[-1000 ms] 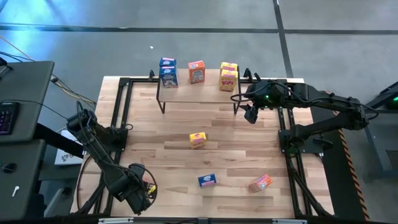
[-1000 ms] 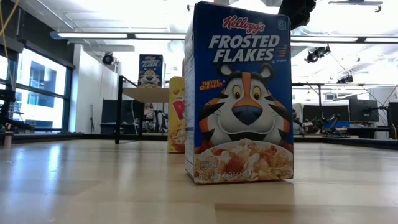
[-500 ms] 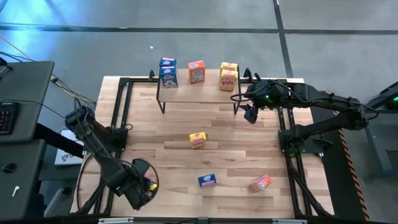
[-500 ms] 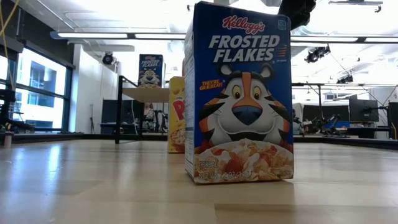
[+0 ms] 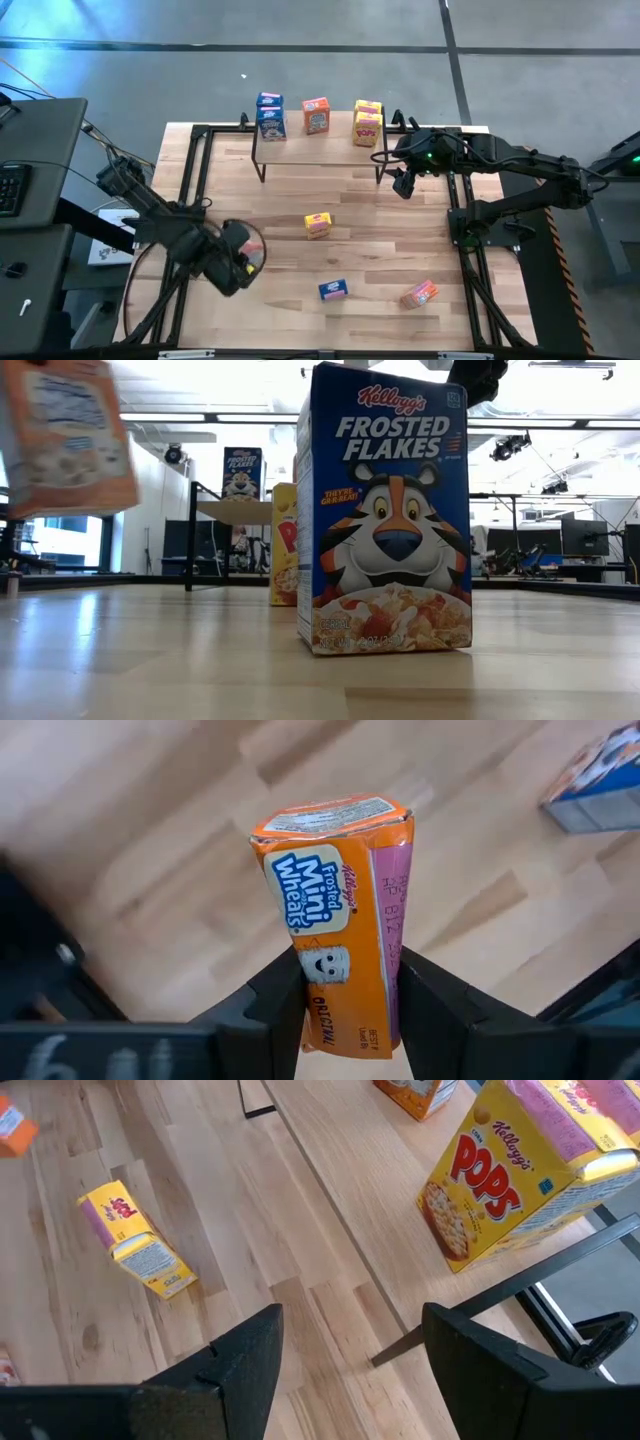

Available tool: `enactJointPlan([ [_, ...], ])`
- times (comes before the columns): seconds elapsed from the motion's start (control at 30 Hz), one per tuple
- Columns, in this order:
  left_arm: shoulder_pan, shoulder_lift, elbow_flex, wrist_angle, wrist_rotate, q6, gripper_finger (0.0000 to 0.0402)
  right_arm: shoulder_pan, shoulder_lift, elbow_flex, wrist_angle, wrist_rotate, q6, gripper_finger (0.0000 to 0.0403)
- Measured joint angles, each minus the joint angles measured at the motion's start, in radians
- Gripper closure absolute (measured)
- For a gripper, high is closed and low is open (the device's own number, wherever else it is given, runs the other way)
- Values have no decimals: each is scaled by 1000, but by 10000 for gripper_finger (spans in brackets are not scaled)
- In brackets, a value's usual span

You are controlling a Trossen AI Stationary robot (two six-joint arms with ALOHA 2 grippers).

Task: Stack cereal on shelf
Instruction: Put the left orange cereal box on the shelf aligned with the other orange cereal box

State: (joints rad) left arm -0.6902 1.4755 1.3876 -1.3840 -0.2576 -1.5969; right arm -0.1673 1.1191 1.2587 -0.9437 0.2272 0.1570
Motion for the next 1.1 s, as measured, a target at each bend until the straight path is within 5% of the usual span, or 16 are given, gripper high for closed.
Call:
enactJointPlan([
  [0.47, 302, -92, 0, -9, -77, 602, 275, 0, 0, 0, 3, -247, 24, 171],
  [0.77, 481, -108, 0, 4, -93, 893, 275, 0, 0, 0, 13, -236, 126, 171],
  [1.1, 551, -108, 0, 100, -89, 1009, 275, 0, 0, 0, 13, -217, 123, 171],
])
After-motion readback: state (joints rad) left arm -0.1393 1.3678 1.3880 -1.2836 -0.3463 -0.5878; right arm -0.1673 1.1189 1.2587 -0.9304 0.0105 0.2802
